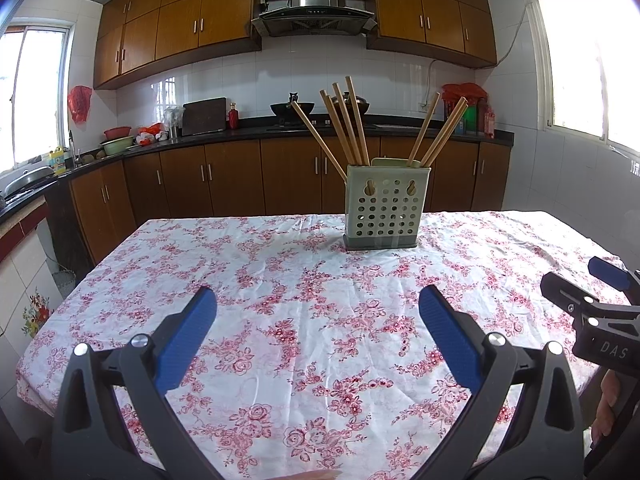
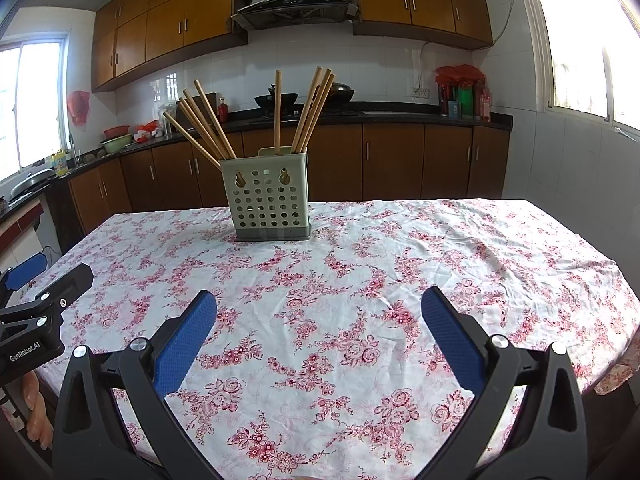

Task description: Organize utensils

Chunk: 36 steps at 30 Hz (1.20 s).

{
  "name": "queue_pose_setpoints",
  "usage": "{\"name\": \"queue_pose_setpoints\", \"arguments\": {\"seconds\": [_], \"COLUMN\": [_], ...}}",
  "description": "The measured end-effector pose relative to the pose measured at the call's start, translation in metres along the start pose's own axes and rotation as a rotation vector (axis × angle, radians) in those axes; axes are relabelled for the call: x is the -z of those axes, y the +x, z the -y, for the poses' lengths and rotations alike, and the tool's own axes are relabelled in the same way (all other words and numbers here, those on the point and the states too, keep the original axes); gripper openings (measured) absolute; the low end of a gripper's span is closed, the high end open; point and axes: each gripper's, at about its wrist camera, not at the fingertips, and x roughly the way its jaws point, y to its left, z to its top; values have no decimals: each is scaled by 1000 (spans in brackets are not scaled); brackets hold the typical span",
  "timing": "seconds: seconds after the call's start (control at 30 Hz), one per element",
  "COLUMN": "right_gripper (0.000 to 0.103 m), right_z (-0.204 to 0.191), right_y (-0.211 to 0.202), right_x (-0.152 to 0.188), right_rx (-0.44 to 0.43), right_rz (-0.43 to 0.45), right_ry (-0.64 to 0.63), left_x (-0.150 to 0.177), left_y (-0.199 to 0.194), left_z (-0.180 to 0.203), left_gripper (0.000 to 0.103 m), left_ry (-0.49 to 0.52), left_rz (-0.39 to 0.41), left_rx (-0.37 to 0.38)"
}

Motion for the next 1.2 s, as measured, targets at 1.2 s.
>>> {"name": "queue_pose_setpoints", "arguments": {"seconds": [1.2], "right_gripper": [101], "right_z": [-14], "right_y": [1], "right_x": [2], "right_rx": [5], "right_rz": [-9], "right_ry": [18], "left_x": [2], "left_y": [1], "left_z": [0], "left_gripper": [99], "left_ry": [-22], "left_rz": [-18], "left_rx": [0]}}
